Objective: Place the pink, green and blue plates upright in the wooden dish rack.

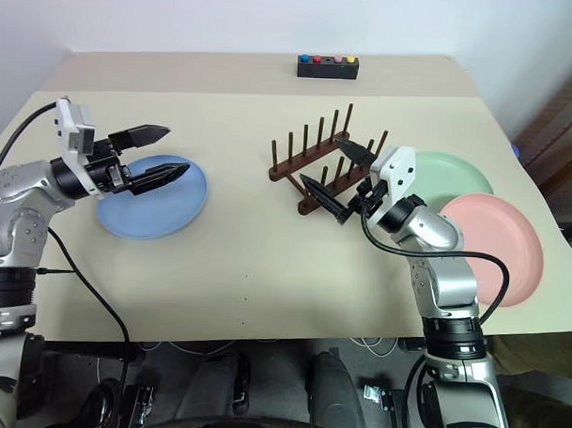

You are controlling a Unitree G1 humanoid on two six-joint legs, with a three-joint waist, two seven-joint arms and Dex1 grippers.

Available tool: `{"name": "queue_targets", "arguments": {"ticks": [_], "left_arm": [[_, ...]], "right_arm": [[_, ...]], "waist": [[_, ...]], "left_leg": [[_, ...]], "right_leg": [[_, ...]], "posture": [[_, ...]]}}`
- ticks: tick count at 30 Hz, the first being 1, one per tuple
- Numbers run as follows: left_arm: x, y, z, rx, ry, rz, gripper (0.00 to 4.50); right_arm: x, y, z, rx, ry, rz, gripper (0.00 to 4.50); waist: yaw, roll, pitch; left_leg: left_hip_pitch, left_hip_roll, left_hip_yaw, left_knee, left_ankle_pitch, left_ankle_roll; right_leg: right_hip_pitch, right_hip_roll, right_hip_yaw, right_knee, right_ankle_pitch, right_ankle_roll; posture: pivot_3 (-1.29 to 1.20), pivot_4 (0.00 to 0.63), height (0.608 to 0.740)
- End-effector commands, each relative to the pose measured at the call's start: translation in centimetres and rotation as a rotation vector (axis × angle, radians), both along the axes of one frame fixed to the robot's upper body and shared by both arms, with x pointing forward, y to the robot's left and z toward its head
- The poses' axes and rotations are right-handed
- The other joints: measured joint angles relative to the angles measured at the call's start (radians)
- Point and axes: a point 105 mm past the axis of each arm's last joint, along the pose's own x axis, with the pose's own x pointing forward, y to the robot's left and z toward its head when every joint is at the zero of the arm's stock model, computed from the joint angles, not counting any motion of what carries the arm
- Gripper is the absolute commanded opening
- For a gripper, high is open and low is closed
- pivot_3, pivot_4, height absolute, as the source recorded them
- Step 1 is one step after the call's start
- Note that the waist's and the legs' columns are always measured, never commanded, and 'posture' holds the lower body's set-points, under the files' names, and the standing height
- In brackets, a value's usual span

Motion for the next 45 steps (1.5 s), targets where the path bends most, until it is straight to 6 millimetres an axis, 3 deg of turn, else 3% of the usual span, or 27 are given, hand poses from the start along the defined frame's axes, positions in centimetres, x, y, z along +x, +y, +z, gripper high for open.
{"name": "queue_targets", "arguments": {"ticks": [1,10,13,15,18,24,32,40,45], "left_arm": [[-1.0,-0.9,1.1,-0.009,-0.044,-0.037,4.50],[-2.6,-5.8,-0.5,0.046,0.070,-0.169,4.50],[-2.4,-8.8,-1.8,0.025,0.142,-0.188,4.50],[-1.4,-10.2,-3.8,0.113,0.146,-0.127,4.50],[0.3,-10.6,-5.4,0.151,0.159,-0.012,4.50],[0.8,-13.2,-7.8,0.167,0.230,0.010,4.50],[1.8,-15.4,-10.3,0.210,0.275,0.054,4.50],[3.1,-18.2,-10.4,0.203,0.269,0.042,4.50],[3.8,-19.0,-10.8,0.187,0.279,0.076,4.50]], "right_arm": [[-0.2,-0.2,1.7,0.015,-0.068,0.004,4.46],[-0.2,-1.1,1.8,0.031,-0.085,-0.067,4.46],[-0.1,-1.5,1.8,0.038,-0.091,-0.099,4.46],[0.1,-2.2,1.9,0.039,-0.101,-0.138,4.46],[0.6,-3.5,2.2,0.058,-0.115,-0.208,4.46],[1.2,-5.6,2.7,0.086,-0.156,-0.338,4.46],[1.0,-5.8,2.5,0.099,-0.170,-0.372,4.46],[0.8,-5.7,2.7,0.110,-0.185,-0.386,4.46],[0.4,-6.0,2.7,0.110,-0.188,-0.397,4.46]], "waist": [[0.001,0.000,0.000],[0.002,0.000,0.000],[0.002,0.000,0.000],[0.003,0.000,0.000],[0.001,0.000,0.000],[0.003,0.000,0.000],[0.002,0.000,0.000],[0.003,0.000,0.000],[0.002,0.000,0.000]], "left_leg": [[0.000,0.000,0.000,0.000,0.000,0.000],[0.000,0.000,0.000,0.000,0.000,0.000],[0.000,0.000,0.000,0.000,0.000,0.000],[0.000,0.000,0.000,0.000,0.000,0.000],[0.001,-0.001,0.000,0.000,0.000,0.000],[0.001,-0.001,0.001,0.000,0.000,0.000],[0.001,-0.001,0.001,0.000,0.000,0.000],[0.001,-0.001,0.001,0.000,0.000,0.000],[0.001,-0.001,0.001,0.000,0.000,0.001]], "right_leg": [[0.000,0.000,0.000,0.000,0.000,0.000],[0.000,0.000,0.001,0.000,0.000,0.000],[0.000,0.000,0.001,0.000,0.000,0.000],[0.000,0.000,0.001,0.000,0.000,0.000],[0.000,0.000,0.002,0.000,0.000,0.000],[0.000,0.000,0.003,0.000,0.000,0.000],[0.000,0.000,0.003,0.000,0.000,0.000],[0.000,0.000,0.003,0.000,0.000,0.000],[0.000,0.000,0.003,0.000,0.000,0.000]], "posture": [[0.00,0.150,0.740],[0.00,0.150,0.740],[0.00,0.150,0.740],[0.00,0.150,0.740],[0.00,0.150,0.740],[0.00,0.150,0.740],[0.00,0.150,0.740],[0.00,0.150,0.740],[0.00,0.150,0.740]]}}
